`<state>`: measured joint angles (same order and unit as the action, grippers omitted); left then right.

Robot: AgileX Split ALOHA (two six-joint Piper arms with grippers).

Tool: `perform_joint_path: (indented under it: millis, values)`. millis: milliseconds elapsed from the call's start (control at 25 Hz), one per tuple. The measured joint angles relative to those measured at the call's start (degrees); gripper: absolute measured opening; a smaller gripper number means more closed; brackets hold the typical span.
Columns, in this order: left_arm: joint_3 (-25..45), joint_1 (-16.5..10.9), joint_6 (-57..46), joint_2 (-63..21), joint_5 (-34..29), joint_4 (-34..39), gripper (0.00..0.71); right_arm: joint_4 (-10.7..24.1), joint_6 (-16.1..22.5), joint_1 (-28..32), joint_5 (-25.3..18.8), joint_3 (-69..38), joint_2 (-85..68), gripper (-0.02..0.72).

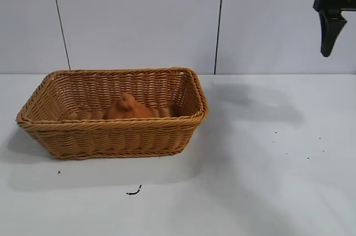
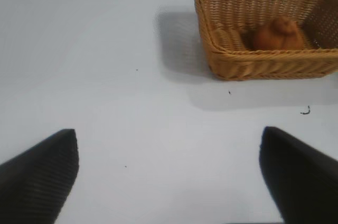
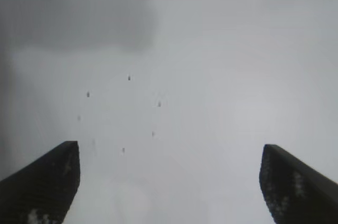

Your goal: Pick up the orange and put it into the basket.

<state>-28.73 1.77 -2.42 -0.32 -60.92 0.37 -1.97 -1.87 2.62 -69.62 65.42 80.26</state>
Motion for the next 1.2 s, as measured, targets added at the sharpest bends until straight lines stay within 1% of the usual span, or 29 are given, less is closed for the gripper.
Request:
perform_joint_path:
  millis: [120, 320, 600, 680, 760, 880, 1200]
  values:
    - [0.0, 0.0, 0.0, 0.0, 0.0, 0.0, 0.666, -0.2, -0.5, 0.0, -0.1, -7.9, -10.9, 0.631]
    - [0.0, 0.0, 0.0, 0.0, 0.0, 0.0, 0.666, -0.5, -3.4, 0.0, 0.4, -19.0, -30.5, 0.631]
    - [0.0, 0.0, 0.0, 0.0, 0.0, 0.0, 0.666, -1.3, -4.3, 0.0, 8.6, -31.8, -56.9, 0.628]
    - [0.0, 0.0, 0.0, 0.0, 0.0, 0.0, 0.666, -1.3, -4.3, 0.0, 9.0, -34.5, -63.0, 0.628]
    - [0.0, 0.0, 0.0, 0.0, 0.0, 0.0, 0.666, -1.5, -4.3, 0.0, 9.0, -36.3, -67.4, 0.628]
    - [0.0, 0.0, 0.0, 0.0, 0.0, 0.0, 0.666, -1.8, -4.3, 0.0, 10.2, -37.2, -72.0, 0.628]
    - [0.0, 0.0, 0.0, 0.0, 0.0, 0.0, 0.666, -1.9, -4.3, -2.9, 10.5, -37.3, -77.0, 0.628]
